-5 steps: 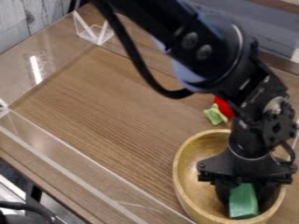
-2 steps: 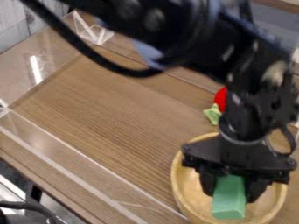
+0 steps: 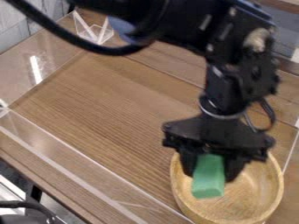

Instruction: Remove the green block from the brown bowl and put it on the table

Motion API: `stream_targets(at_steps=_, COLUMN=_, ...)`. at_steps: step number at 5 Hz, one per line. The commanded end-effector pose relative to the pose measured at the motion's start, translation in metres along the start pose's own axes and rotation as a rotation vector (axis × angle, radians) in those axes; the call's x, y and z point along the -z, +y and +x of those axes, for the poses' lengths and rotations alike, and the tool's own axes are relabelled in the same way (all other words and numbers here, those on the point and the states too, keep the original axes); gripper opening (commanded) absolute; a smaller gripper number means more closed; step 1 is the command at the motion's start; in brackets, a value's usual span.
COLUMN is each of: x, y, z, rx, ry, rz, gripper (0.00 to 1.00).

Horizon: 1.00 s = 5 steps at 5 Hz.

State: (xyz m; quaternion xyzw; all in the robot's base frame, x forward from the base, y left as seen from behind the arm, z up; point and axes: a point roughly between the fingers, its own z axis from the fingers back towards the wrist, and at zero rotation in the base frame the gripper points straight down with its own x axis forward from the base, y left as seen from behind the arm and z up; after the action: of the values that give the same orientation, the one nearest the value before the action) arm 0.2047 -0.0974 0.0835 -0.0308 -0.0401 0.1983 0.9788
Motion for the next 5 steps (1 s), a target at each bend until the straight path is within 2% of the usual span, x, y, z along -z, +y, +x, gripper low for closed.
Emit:
stream_targets(at_steps=1, x=-0.014, y=-0.014, z=0.017, rx=0.056, ry=-0.037, rz=-0.045, gripper=0.0)
stream_targets(at_steps=2, x=-0.021, y=-0.01, z=0.027, rx=0.107, ry=-0.046, rz=-0.039, gripper=0.0)
stream_targets(at_steps=4, x=-0.044, y=0.038, z=0.053, rx=-0.037, ry=-0.088, rz=-0.013, gripper=0.0)
stream_targets(at_steps=5, x=-0.047, y=0.064, z=0.069, rx=-0.112, ry=-0.098, rz=-0.006, gripper=0.0)
